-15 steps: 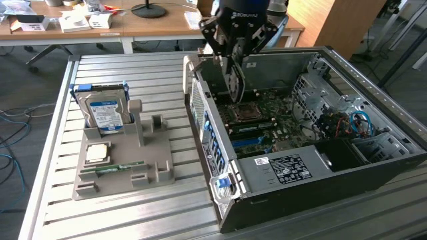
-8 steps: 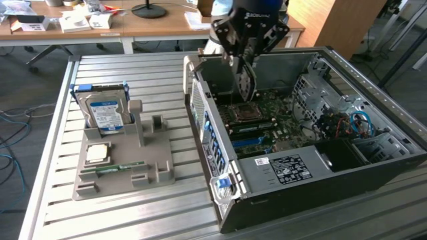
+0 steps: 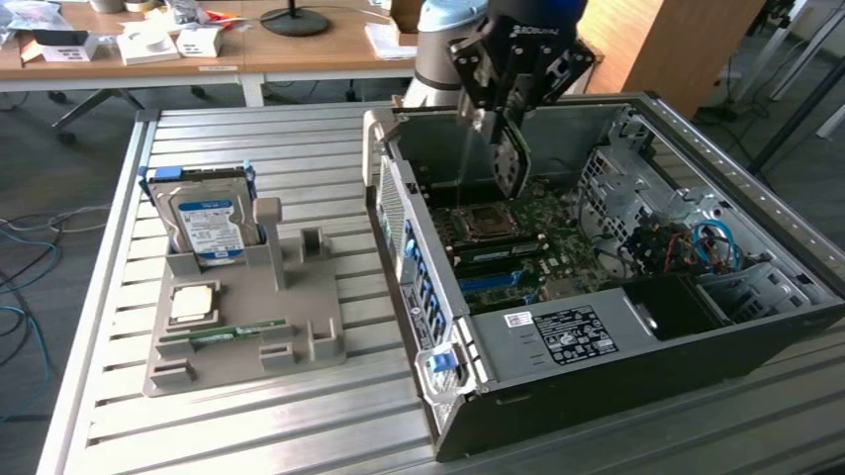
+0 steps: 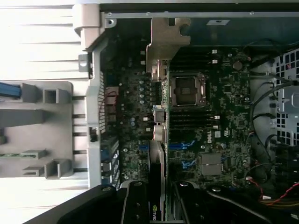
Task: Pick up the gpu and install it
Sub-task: 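Pick up the gpu and move the gpu toward the slot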
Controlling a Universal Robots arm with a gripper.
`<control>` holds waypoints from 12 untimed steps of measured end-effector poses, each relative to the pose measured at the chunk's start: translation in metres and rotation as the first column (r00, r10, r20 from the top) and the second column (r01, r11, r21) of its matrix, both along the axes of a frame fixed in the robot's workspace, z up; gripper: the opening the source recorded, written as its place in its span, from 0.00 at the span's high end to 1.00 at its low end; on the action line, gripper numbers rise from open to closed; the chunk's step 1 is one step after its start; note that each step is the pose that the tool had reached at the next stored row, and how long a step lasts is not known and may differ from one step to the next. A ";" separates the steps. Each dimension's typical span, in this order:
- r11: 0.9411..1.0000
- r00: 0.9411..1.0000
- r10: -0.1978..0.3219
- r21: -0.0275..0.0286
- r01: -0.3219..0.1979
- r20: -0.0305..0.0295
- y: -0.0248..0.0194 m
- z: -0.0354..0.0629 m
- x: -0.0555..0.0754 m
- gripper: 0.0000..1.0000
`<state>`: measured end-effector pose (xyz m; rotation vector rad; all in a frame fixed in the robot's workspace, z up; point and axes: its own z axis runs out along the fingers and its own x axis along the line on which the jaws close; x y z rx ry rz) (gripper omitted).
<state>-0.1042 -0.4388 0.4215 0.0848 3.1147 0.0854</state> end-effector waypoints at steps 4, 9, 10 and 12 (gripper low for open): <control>1.000 1.000 0.000 0.000 0.000 0.000 0.0000 0.0000 0.011 0.74; 1.000 1.000 0.000 0.001 0.000 0.000 0.0000 0.0000 0.025 0.74; 1.000 1.000 0.000 0.001 0.000 0.000 0.0000 0.0000 0.028 0.74; 1.000 1.000 0.000 0.001 0.000 0.000 0.0000 0.0000 0.034 0.74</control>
